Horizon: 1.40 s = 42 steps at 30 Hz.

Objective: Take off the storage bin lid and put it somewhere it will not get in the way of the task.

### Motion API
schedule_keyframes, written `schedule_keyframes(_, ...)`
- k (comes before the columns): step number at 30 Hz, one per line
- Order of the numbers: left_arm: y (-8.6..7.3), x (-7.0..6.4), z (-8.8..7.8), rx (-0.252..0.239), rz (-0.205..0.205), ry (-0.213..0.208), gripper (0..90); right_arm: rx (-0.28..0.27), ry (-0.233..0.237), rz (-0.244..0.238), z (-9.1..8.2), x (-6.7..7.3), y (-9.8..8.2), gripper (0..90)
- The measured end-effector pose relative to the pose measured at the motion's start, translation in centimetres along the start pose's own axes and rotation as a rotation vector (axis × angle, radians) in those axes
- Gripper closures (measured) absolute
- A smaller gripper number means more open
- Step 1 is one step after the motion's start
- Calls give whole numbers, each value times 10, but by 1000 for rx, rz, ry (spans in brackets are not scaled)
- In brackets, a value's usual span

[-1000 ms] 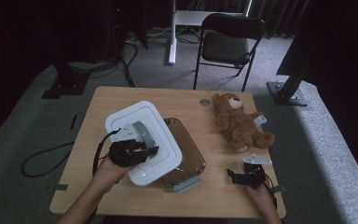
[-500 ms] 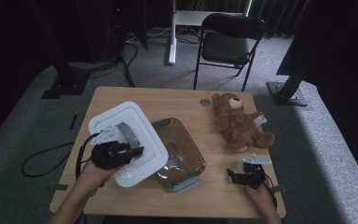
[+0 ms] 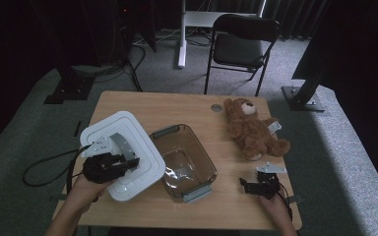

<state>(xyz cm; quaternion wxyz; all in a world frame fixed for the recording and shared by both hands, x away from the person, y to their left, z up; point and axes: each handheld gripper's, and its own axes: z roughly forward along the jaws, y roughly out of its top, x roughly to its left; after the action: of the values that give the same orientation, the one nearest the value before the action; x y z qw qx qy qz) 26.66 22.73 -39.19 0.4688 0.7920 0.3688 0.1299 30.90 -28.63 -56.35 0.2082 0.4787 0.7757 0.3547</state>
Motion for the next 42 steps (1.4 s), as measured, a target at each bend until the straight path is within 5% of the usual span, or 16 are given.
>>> schedule_keyframes(21,-39,24,-1,38,-56,-22,692,0,-1,2,0,0,0,131)
schedule_keyframes(30,-59,30,26,92,-74,-79,690,-1,1,3,0,-1,0,131)
schedule_keyframes(34,-73,42,44,105,-112,-118,690,0,-2,0,0,0,0,131)
schedule_keyframes(42,-87,53,70,153,-110,-167,688,0,-2,0,0,0,0,131)
